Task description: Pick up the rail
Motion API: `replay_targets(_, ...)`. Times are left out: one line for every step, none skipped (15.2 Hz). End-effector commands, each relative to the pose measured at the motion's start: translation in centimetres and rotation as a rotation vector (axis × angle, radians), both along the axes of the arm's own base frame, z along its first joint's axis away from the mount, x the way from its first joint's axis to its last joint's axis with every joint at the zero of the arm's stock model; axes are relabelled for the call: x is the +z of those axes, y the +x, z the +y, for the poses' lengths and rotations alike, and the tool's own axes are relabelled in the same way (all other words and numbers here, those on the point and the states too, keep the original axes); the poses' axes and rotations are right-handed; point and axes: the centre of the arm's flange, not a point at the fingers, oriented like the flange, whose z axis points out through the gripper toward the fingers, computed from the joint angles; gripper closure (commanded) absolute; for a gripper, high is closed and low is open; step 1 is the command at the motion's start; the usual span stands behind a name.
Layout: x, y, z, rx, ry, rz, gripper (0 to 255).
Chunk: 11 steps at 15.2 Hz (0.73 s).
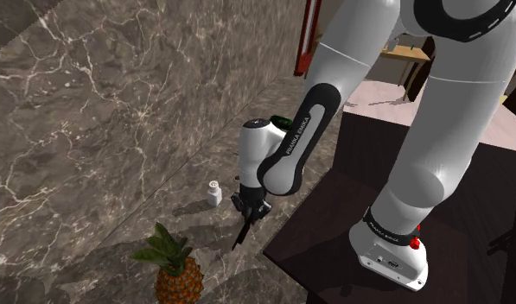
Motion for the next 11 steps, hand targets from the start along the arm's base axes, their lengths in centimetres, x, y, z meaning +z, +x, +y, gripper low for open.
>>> replay_targets(1.1,0.0,0.0,0.0,0.0,0.001,255)
replay_targets(1.6,0.0,0.0,0.0,0.0,0.001,255)
replay_targets(2.1,0.0,0.0,0.0,0.0,0.001,255)
replay_targets(2.6,0.0,0.0,0.0,0.0,0.001,255)
replay_targets(3.2,0.0,0.0,0.0,0.0,0.001,255)
replay_targets(3.7,0.0,0.0,0.0,0.0,0.001,255)
replay_targets(4.2,0.0,0.0,0.0,0.0,0.001,255)
replay_targets(4.8,0.0,0.0,0.0,0.0,0.001,255)
replay_targets(5.3,0.0,0.0,0.0,0.0,0.001,255)
replay_targets(5.8,0.0,0.0,0.0,0.0,0.001,255)
replay_targets(5.9,0.0,0.0,0.0,0.0,0.001,255)
